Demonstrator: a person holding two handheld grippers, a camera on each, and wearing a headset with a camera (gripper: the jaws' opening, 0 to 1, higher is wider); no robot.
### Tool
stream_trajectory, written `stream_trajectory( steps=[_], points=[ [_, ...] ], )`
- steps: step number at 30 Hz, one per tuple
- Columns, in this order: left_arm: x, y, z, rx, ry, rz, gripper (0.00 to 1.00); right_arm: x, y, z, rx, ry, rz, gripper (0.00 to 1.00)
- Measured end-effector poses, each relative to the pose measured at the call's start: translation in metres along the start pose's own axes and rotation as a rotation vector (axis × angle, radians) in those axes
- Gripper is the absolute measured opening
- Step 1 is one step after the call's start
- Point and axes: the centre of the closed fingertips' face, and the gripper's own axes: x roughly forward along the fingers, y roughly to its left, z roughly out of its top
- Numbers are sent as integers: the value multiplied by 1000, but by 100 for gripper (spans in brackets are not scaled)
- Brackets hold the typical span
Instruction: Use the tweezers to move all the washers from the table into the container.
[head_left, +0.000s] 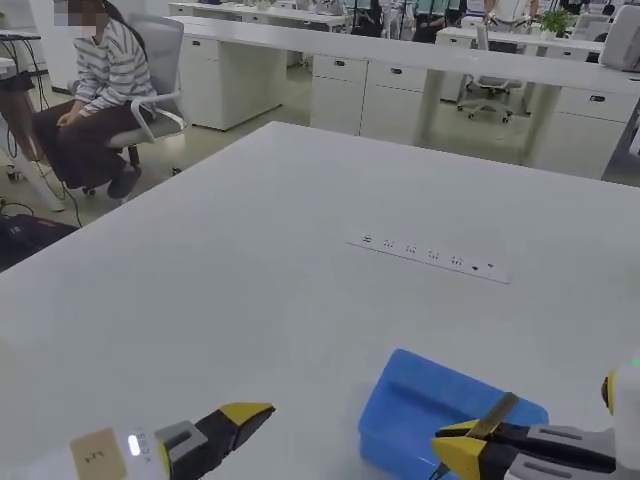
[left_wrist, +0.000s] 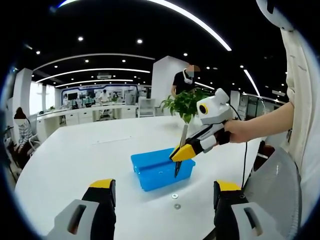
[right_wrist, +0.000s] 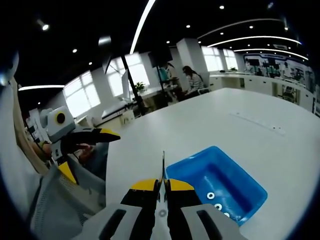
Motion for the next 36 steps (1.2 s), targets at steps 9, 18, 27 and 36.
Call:
stream_trajectory(
  steps=[9,18,27,36],
  points=[
    [0,1,0,1,0,2,81,10,0,-13,1,32,9,4],
    [0,1,0,-1,-2,5,81,20,2,-28,13,63,19,4],
    [0,2,1,4,-2,10,81,28,5,-41,1,108,31,4],
    [1,3,1,8,-2,15,81,31,3,-49,-45,145,26,4]
  ],
)
